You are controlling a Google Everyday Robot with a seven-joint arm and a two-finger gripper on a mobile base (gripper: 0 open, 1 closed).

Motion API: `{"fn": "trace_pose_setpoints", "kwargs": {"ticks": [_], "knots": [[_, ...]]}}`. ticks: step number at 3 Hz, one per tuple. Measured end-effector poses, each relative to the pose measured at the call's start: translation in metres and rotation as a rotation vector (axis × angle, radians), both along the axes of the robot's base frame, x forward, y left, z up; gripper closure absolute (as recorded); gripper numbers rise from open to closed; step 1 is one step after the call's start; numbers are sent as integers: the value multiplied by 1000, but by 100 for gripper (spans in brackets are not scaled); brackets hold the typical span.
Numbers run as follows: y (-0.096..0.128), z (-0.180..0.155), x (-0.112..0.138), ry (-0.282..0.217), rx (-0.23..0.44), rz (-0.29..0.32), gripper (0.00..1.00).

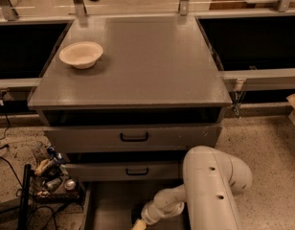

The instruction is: Pick sponge from bottom drawer and place on counter

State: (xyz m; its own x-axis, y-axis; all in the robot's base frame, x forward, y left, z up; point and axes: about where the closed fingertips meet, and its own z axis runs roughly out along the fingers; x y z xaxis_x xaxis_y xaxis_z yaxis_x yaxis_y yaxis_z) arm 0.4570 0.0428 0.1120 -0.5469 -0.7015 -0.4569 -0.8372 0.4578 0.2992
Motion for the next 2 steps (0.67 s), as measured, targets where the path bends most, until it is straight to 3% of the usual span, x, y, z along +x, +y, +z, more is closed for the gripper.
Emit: {"fn": "trace_pose_setpoints", "kwargs": {"ticks": [1, 2], "knots": [[0, 0, 0, 1, 0, 0, 18], [0, 0, 0, 1, 0, 0, 41]]}}
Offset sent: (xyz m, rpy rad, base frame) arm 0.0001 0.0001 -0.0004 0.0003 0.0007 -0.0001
